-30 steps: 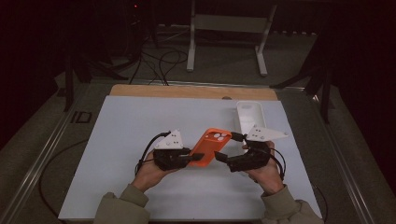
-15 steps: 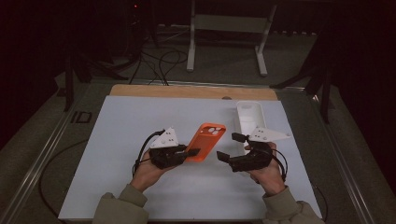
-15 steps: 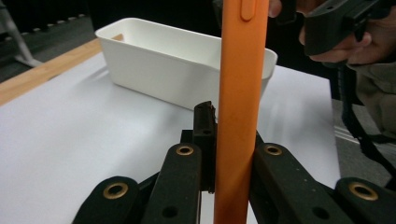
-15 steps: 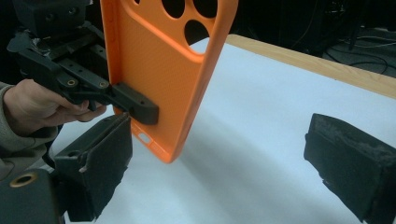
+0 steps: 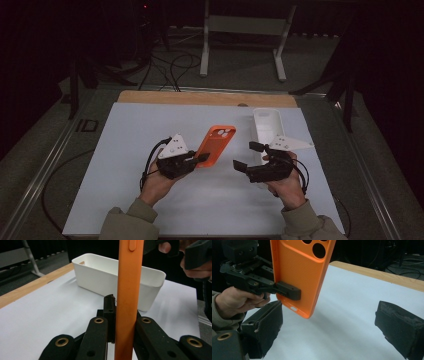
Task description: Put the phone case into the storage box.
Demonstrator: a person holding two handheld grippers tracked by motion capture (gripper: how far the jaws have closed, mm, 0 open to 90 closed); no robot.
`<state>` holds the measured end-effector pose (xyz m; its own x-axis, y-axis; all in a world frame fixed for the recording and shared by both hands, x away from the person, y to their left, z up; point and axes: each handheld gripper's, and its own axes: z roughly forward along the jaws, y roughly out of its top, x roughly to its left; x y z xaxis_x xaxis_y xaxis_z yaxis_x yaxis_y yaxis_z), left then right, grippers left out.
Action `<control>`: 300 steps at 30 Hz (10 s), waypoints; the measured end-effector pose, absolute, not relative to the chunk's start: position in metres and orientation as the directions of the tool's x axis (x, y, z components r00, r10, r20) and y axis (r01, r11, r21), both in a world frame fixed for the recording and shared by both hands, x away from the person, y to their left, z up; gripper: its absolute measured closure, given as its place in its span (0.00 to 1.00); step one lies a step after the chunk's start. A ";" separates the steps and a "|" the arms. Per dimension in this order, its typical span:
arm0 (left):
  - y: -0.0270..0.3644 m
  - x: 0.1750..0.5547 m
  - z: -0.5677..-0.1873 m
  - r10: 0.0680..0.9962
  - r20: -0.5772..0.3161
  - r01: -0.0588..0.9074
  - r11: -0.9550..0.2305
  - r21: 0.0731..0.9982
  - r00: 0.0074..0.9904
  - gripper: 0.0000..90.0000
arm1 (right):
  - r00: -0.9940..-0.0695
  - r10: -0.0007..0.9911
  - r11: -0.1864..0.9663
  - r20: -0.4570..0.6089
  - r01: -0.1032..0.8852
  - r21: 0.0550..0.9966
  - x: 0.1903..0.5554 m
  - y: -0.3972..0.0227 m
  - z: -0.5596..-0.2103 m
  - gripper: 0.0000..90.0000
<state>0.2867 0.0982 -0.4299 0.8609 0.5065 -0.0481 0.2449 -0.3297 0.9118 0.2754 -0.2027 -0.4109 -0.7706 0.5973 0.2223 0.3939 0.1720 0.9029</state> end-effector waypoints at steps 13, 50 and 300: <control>0.094 0.284 -0.431 0.584 0.007 0.235 -0.337 0.912 0.812 0.95 | -0.766 0.599 0.163 0.232 0.400 0.902 0.274 -0.200 -0.407 0.09; 0.081 0.275 -0.430 0.721 0.077 0.235 -0.322 0.917 0.689 0.95 | -0.715 0.653 0.082 0.252 0.397 0.914 0.279 -0.179 -0.393 0.09; 0.248 0.216 -0.502 0.859 0.003 0.306 -0.186 0.934 0.512 0.00 | -0.431 0.876 -0.080 0.218 0.316 0.945 0.327 -0.196 -0.350 0.19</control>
<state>0.2160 0.2483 -0.5017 0.5122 0.8589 0.0028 0.3061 -0.1856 0.9337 0.3269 -0.1956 -0.3496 -0.4309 0.8757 0.2178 0.3159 -0.0796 0.9454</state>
